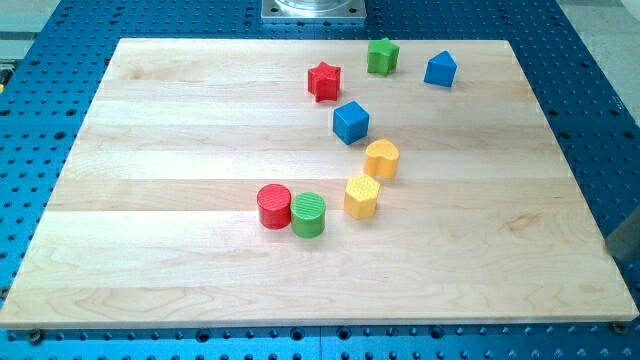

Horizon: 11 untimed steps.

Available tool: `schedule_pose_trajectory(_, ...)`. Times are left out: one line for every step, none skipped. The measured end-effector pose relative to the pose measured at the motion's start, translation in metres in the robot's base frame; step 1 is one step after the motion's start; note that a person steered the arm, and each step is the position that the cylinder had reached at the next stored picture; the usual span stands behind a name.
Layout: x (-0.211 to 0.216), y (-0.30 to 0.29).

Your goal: Separate the green circle from the red circle

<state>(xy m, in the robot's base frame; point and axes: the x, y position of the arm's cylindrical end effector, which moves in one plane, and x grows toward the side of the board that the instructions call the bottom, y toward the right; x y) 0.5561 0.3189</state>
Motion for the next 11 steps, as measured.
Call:
schedule_pose_trajectory(-0.001, -0.029)
schedule_pose_trajectory(-0.008, -0.06)
schedule_pose_trajectory(-0.008, -0.061)
schedule_pose_trajectory(-0.008, -0.078)
schedule_pose_trajectory(-0.007, -0.135)
schedule_pose_trajectory(-0.005, -0.185)
schedule_pose_trajectory(-0.007, -0.232)
schedule_pose_trajectory(-0.014, -0.281)
schedule_pose_trajectory(-0.03, -0.311)
schedule_pose_trajectory(-0.04, -0.345)
schedule_pose_trajectory(-0.04, -0.372)
